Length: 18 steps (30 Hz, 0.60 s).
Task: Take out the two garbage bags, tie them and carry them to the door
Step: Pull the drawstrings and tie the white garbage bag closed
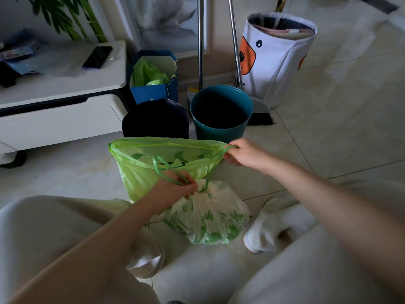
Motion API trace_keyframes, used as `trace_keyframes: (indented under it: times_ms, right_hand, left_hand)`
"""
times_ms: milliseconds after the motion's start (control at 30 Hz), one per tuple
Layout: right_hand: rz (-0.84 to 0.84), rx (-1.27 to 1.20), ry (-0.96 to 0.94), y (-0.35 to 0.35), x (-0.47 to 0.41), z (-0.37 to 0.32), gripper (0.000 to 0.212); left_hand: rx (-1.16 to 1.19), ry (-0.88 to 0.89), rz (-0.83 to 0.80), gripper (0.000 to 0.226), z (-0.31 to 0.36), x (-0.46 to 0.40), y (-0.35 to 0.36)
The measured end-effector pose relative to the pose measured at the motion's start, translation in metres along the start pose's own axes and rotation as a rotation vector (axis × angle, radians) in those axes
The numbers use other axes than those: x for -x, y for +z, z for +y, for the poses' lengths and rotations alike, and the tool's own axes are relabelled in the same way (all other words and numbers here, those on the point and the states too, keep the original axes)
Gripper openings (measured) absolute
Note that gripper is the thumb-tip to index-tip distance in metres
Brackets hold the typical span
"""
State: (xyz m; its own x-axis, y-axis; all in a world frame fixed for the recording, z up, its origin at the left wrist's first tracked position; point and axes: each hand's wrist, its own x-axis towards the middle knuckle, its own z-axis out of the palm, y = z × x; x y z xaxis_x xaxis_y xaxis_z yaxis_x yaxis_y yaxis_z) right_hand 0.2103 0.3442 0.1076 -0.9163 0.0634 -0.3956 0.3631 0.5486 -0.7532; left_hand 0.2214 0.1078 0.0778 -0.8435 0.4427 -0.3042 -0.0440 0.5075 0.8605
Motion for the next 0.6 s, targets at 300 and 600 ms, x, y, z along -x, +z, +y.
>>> trace_keyframes:
  times_ms: [300, 600]
  right_hand:
    - [-0.046, -0.164, -0.527, -0.009, 0.036, -0.05, 0.013]
    - [-0.194, 0.043, -0.483, -0.017, 0.047, -0.065, 0.009]
  left_hand:
    - [-0.097, 0.061, 0.039, 0.008, 0.029, -0.009, 0.013]
    - [-0.298, 0.05, -0.002, 0.029, 0.043, -0.024, 0.042]
